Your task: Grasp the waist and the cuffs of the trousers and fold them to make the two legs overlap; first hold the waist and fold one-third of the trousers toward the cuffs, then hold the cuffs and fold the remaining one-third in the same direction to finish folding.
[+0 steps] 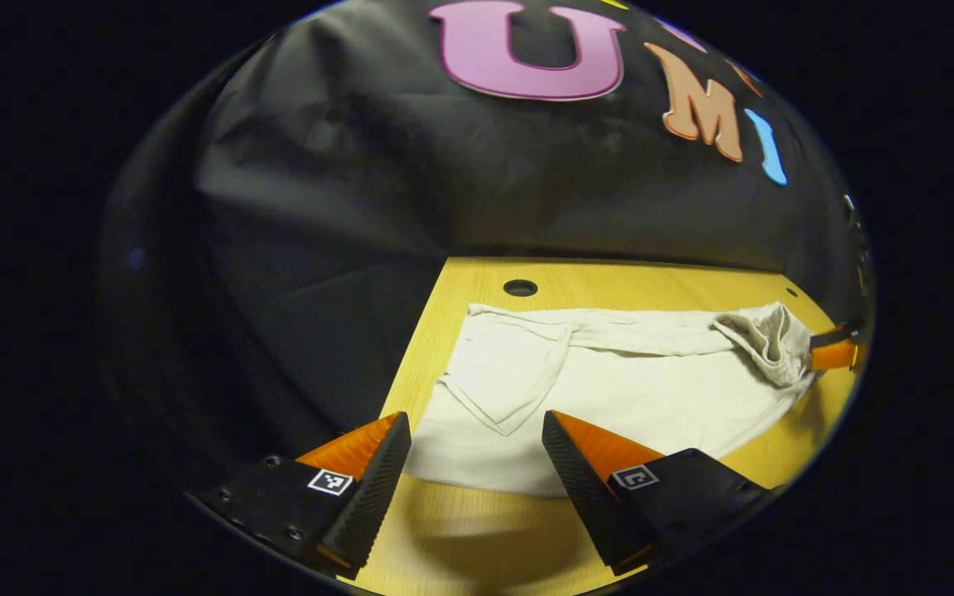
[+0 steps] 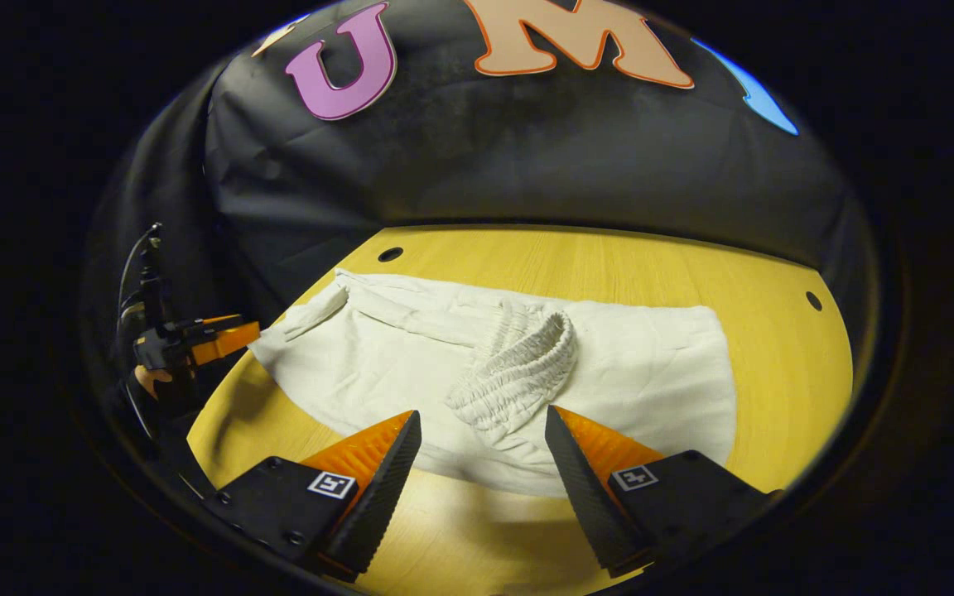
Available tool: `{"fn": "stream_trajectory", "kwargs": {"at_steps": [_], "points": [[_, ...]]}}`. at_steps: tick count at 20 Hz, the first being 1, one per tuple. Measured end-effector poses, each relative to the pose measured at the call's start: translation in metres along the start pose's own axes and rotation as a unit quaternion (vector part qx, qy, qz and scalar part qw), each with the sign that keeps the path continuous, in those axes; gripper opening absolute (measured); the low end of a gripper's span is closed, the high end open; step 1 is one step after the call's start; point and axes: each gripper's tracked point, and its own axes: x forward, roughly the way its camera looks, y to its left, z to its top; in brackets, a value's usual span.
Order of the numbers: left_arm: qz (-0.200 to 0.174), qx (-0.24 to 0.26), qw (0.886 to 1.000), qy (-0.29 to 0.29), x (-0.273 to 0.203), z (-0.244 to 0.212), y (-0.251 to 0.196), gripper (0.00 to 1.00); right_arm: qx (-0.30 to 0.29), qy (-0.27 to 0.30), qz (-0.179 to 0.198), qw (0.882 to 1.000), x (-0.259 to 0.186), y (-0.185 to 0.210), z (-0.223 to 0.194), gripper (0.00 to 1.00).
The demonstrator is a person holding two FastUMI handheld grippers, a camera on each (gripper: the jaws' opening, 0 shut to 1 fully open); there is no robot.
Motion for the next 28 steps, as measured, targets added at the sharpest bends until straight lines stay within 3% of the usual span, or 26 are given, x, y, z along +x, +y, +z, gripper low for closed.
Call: {"fn": "stream_trajectory", "kwargs": {"at_steps": [5,6,8,9,10,11,12,14,15,16,18,19,20,21,22,25,26,28], "points": [[0.001,0.007,1.000,0.028,0.024,-0.021,0.010,0.96,-0.001,-0.002,-0.028,1.000,-0.028,-0.017,-0.003,0.96],[-0.002,0.007,0.999,0.035,0.025,-0.024,0.010,0.96,-0.001,-0.002,-0.033,0.999,-0.030,-0.020,-0.003,0.92],[-0.002,0.001,0.999,0.051,0.029,-0.033,0.010,0.96,-0.004,-0.002,-0.041,0.999,-0.033,-0.024,-0.004,0.96],[-0.003,0.003,0.999,0.044,0.031,-0.031,0.011,0.95,-0.008,-0.001,-0.046,0.999,-0.035,-0.027,-0.006,0.91],[-0.004,0.002,0.999,0.037,0.035,-0.028,0.012,0.97,-0.011,0.000,-0.048,0.999,-0.036,-0.027,-0.007,0.96],[-0.001,0.003,0.999,0.046,0.034,-0.032,0.011,0.95,-0.011,0.000,-0.046,0.999,-0.037,-0.027,-0.007,0.92],[-0.001,0.001,0.999,0.046,0.033,-0.030,0.012,0.95,-0.011,0.001,-0.044,0.999,-0.037,-0.026,-0.007,0.96],[-0.004,-0.004,0.999,0.049,0.029,-0.031,0.013,0.96,-0.010,0.002,-0.040,0.999,-0.034,-0.025,-0.008,0.92],[0.001,-0.013,0.999,0.043,0.031,-0.028,0.014,0.95,-0.009,0.003,-0.037,0.999,-0.032,-0.025,-0.009,0.97],[0.005,-0.010,0.999,0.050,0.030,-0.028,0.014,0.91,-0.009,0.005,-0.034,0.999,-0.032,-0.025,-0.010,0.92],[-0.019,-0.004,0.998,0.063,0.029,-0.028,-0.002,0.83,-0.011,0.005,-0.031,0.999,-0.030,-0.025,-0.010,0.97],[-0.015,-0.018,0.998,0.060,0.029,-0.026,-0.010,0.61,-0.012,0.005,-0.030,0.999,-0.030,-0.026,-0.010,0.92],[-0.003,-0.032,0.998,0.053,0.029,-0.020,-0.009,0.40,-0.012,0.005,-0.028,1.000,-0.031,-0.027,-0.010,0.97],[0.001,-0.040,0.998,0.049,0.029,-0.017,-0.012,0.18,-0.011,0.005,-0.026,1.000,-0.032,-0.028,-0.010,0.92],[0.006,-0.046,0.998,0.046,0.027,-0.016,-0.011,0.14,-0.009,0.003,-0.025,1.000,-0.033,-0.030,-0.008,0.97],[0.004,-0.056,0.997,0.051,0.029,-0.017,-0.013,0.00,-0.004,-0.002,-0.024,1.000,-0.036,-0.039,-0.007,0.97],[0.002,-0.059,0.996,0.061,0.027,-0.019,-0.014,0.00,0.000,-0.004,-0.024,1.000,-0.038,-0.041,-0.005,0.92],[0.000,-0.087,0.995,0.055,0.022,-0.011,-0.021,0.00,0.004,-0.009,-0.023,1.000,-0.042,-0.045,-0.001,0.92]]}}
